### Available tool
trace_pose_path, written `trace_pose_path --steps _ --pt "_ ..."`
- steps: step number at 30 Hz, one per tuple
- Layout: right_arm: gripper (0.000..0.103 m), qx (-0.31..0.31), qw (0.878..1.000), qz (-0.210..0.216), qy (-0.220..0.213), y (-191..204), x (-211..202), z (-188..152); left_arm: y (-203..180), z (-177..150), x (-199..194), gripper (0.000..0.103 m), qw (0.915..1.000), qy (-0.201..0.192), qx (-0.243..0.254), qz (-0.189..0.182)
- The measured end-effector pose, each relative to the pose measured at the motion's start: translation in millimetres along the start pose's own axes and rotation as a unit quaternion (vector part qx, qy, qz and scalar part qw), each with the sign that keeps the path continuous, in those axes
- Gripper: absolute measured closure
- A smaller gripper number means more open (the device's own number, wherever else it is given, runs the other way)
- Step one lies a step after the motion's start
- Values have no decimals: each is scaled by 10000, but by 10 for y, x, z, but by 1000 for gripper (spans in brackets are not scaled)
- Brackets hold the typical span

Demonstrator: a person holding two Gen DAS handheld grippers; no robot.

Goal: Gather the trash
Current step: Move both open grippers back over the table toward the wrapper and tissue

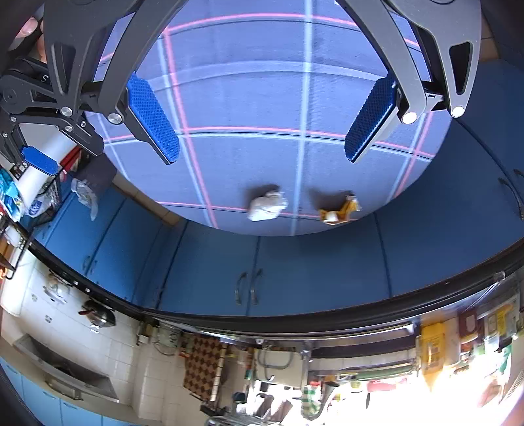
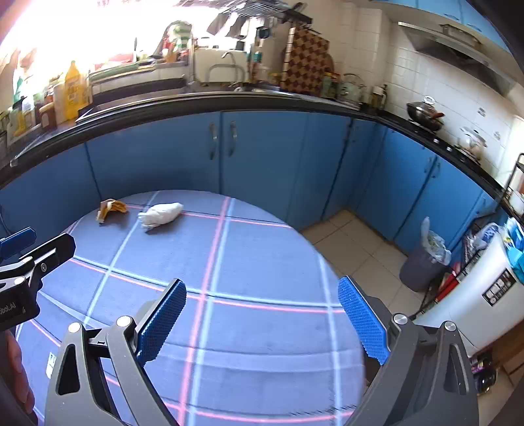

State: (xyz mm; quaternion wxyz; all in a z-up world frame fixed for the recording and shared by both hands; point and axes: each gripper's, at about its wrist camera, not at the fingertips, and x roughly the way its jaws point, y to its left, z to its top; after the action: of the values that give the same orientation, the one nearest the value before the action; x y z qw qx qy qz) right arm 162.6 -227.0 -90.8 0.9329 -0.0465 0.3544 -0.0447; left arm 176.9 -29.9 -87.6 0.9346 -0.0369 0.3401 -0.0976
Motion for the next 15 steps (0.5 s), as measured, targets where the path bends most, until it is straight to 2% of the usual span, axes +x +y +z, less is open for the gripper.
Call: trace_pose_path --steps 7,15 --pt "12 -149 9998 110 46 258 206 130 289 46 187 4 9998 85 -135 126" --pt "12 -292 9994 176 113 436 418 243 442 99 358 4 9996 120 -167 186"
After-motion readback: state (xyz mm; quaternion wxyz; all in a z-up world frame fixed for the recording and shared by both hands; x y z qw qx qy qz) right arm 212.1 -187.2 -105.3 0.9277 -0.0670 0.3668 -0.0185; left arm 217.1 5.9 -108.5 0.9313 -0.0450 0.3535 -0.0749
